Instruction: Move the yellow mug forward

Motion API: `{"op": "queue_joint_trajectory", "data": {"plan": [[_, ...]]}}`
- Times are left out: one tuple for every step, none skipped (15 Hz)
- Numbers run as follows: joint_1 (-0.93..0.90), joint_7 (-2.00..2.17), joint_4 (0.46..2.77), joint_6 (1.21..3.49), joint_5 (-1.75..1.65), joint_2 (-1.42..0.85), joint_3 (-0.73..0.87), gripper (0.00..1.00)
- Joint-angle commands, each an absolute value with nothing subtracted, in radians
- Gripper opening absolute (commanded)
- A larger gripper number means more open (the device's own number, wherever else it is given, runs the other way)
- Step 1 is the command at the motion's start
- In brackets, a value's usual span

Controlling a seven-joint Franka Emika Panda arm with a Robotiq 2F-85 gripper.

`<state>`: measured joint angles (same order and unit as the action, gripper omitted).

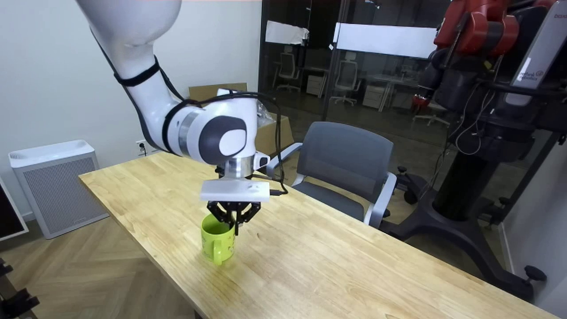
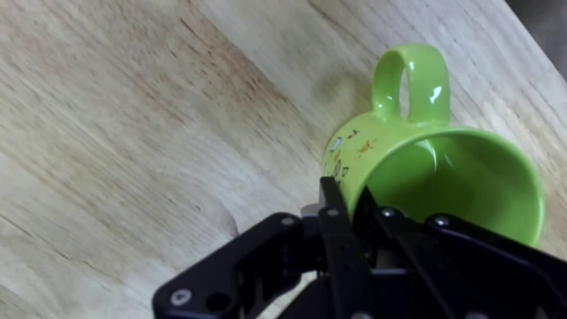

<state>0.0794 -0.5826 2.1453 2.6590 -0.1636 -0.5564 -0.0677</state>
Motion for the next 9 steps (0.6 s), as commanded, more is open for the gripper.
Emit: {"op": "queue_joint_trajectory", "data": {"plan": [[0.043, -0.429, 2.283, 2.733, -0.215, -0.480, -0.002, 0.02], [0.047, -0.413, 2.301, 2.741, -0.215, -0.472, -0.001, 0.02], [0.050, -0.404, 2.316, 2.748, -0.209, -0.464, -0.001, 0.02], [0.060, -0.407, 2.331, 2.749, -0.198, -0.455, -0.009, 0.02], [0.076, -0.422, 2.341, 2.752, -0.184, -0.450, -0.024, 0.02], [0.094, -0.442, 2.351, 2.753, -0.167, -0.446, -0.042, 0.02], [0.102, -0.449, 2.358, 2.751, -0.160, -0.442, -0.048, 0.29], [0.108, -0.451, 2.365, 2.751, -0.155, -0.439, -0.053, 0.37], [0.114, -0.452, 2.371, 2.752, -0.152, -0.435, -0.058, 0.42]]}}
